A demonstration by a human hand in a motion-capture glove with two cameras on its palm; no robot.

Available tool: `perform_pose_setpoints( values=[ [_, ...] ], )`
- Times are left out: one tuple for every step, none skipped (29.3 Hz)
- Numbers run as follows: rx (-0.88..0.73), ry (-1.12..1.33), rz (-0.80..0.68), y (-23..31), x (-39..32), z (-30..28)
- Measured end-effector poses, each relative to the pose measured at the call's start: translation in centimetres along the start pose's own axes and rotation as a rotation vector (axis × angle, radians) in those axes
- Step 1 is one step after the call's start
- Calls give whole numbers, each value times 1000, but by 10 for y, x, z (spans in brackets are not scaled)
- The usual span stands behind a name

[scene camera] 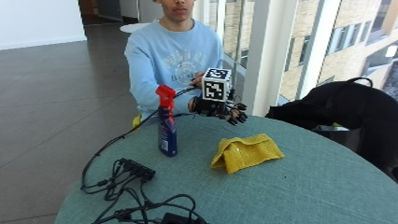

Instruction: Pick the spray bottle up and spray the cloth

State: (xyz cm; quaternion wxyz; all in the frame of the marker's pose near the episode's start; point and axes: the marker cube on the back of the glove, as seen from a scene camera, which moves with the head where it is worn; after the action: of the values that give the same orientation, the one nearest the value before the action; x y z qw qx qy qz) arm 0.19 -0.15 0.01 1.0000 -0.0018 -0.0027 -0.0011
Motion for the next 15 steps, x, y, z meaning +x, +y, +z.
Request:
perform_pose_setpoints(
  values=[
    [0,-1,1,-1,0,0],
    [1,-3,2,-1,1,0],
    [3,-4,3,-2,1,0],
    [4,-2,4,-4,2,-1],
    [5,1,4,-5,3,-1],
    [6,4,3,-5,4,-2],
    [6,7,4,-6,4,-3],
    [6,8,5,-6,5,-3],
    [6,8,7,-7,6,-4],
    [7,7,9,-7,6,-4],
    [7,6,11,-7,6,-4],
    [6,6,11,-7,7,-4],
    [6,8,12,-7,7,-3],
    [6,10,12,-7,7,-3],
    [7,12,14,-7,7,-2]
  ],
)
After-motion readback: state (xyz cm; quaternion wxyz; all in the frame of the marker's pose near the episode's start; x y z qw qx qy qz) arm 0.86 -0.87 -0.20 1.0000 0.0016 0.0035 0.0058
